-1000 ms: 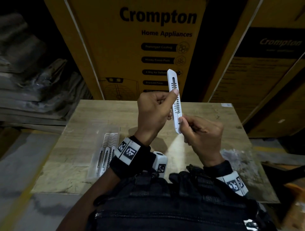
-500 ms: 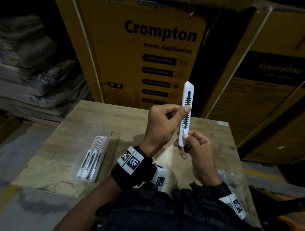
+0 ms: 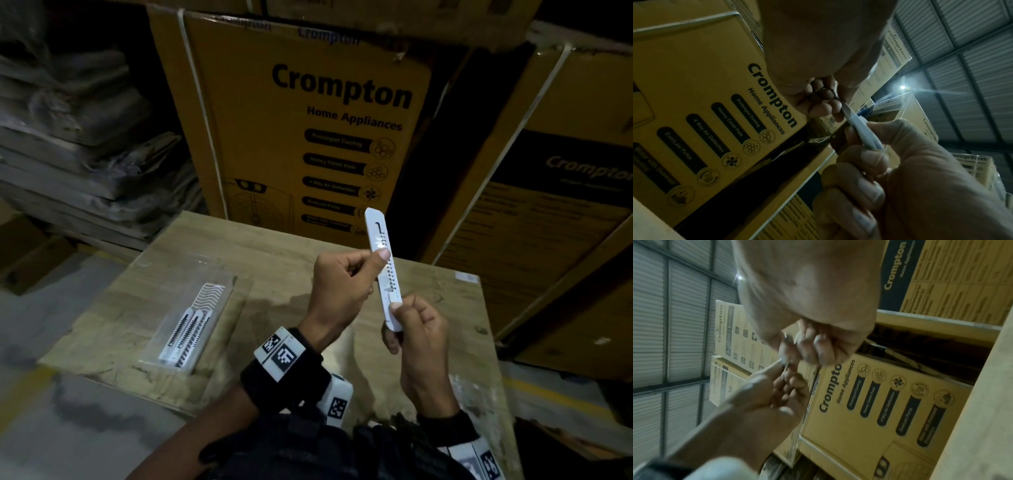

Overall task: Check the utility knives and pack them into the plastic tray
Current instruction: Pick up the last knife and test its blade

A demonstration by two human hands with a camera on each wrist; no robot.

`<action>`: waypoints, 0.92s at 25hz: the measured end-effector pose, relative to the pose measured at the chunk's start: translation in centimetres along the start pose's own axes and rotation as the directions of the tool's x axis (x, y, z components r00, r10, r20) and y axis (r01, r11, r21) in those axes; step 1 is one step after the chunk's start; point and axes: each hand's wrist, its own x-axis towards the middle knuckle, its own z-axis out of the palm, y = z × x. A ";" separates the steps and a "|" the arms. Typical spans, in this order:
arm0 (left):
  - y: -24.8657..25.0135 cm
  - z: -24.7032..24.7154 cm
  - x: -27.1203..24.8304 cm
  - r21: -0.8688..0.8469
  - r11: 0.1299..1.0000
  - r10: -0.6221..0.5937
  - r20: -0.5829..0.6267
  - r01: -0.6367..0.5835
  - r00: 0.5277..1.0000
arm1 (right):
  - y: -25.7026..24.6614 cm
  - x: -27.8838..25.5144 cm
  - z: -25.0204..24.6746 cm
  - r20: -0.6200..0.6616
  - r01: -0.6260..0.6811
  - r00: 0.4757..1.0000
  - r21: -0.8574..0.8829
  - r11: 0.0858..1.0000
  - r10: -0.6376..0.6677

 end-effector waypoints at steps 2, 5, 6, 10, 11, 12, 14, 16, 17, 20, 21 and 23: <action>-0.1 -0.9 0.8 0.013 1.000 -0.007 0.013 0.006 1.000 | 0.0 0.4 0.0 0.141 -0.028 0.989 -0.048 0.998 0.034; -1.2 -2.7 1.5 0.051 0.998 -0.034 0.017 0.033 0.999 | 0.4 0.7 0.4 0.243 -0.015 0.968 -0.205 0.979 0.066; -1.7 -3.3 1.5 0.075 0.996 -0.043 0.015 0.042 0.999 | 0.8 0.7 0.7 0.236 -0.008 0.969 -0.252 0.968 0.069; -4.4 -5.9 1.9 0.205 0.976 -0.092 0.065 0.077 0.994 | 4.4 0.2 2.0 0.116 -0.047 0.989 -0.345 0.937 0.092; -5.2 -6.5 1.8 0.229 0.970 -0.098 0.084 0.076 0.992 | 5.4 0.2 2.3 0.091 -0.049 0.992 -0.364 0.930 0.088; -6.0 -7.2 1.7 0.253 0.964 -0.113 0.096 0.085 0.989 | 6.5 0.2 2.6 0.073 -0.056 0.993 -0.372 0.927 0.089; -7.5 -8.9 1.3 0.301 0.943 -0.174 0.091 0.139 0.981 | 8.5 0.1 3.4 0.059 -0.085 0.992 -0.368 0.926 0.114; -9.4 -11.3 1.2 0.283 0.934 -0.247 0.076 0.217 0.966 | 10.0 -0.2 4.7 0.028 -0.144 0.986 -0.378 0.914 0.167; -10.6 -12.9 1.3 0.272 0.932 -0.270 0.072 0.241 0.960 | 10.8 -0.4 5.7 0.011 -0.185 0.979 -0.367 0.911 0.203; -14.3 -18.2 1.8 0.332 0.903 -0.304 0.050 0.271 0.951 | 13.1 -0.1 9.9 -0.051 -0.303 0.952 -0.284 0.910 0.301; -15.4 -20.1 1.9 0.356 0.887 -0.326 0.033 0.293 0.945 | 14.1 0.2 11.4 -0.067 -0.339 0.941 -0.263 0.903 0.333; -17.3 -24.6 1.9 0.428 0.843 -0.367 0.013 0.327 0.930 | 16.4 0.7 14.9 -0.097 -0.427 0.904 -0.233 0.874 0.416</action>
